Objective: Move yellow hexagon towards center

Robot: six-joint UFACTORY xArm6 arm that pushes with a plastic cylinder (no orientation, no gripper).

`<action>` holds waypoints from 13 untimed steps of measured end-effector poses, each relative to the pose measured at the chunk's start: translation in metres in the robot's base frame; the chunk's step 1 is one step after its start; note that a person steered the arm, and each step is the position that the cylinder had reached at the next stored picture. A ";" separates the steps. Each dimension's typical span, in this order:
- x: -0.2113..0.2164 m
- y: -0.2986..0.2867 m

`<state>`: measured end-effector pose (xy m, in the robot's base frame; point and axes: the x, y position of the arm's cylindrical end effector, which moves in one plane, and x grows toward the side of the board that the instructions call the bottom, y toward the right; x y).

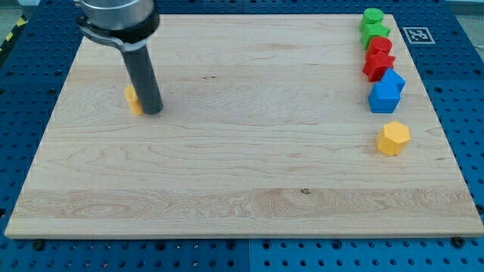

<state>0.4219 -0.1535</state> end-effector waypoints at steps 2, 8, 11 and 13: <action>-0.005 -0.004; 0.125 0.146; 0.186 0.296; 0.173 0.367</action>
<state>0.5949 0.2140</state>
